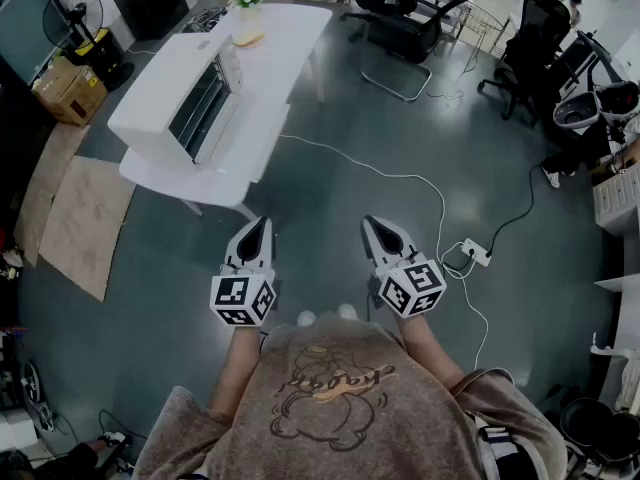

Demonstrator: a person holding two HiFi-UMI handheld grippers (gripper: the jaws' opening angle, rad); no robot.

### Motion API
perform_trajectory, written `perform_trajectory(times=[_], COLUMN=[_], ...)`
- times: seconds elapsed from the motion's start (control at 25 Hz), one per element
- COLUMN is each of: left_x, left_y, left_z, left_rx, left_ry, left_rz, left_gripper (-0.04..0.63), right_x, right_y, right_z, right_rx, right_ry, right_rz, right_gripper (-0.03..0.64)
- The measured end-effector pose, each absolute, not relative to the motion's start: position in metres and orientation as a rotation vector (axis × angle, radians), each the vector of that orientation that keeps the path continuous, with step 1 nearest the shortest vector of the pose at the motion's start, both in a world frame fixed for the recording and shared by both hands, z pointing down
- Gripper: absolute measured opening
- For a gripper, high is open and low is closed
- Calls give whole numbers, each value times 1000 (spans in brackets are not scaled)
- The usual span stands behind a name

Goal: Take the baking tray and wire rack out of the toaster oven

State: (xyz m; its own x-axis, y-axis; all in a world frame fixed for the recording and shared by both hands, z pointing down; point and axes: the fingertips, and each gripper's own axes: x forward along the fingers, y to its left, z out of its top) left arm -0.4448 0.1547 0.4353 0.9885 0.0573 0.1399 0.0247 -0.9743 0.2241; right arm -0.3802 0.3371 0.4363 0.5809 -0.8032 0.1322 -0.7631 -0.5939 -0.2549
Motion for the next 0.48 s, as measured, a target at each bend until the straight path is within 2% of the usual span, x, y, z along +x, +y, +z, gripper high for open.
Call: perform_trajectory(times=[0.48], left_x=[-436], left_y=[134], left_z=[451], left_rx=[2901], left_ry=[140], left_rz=[244], left_gripper=[2], right_x=[-377], right_y=[325], right_z=[446], right_rx=[-2633], right_ry=[1237], right_rz=[-326], right_gripper=[0])
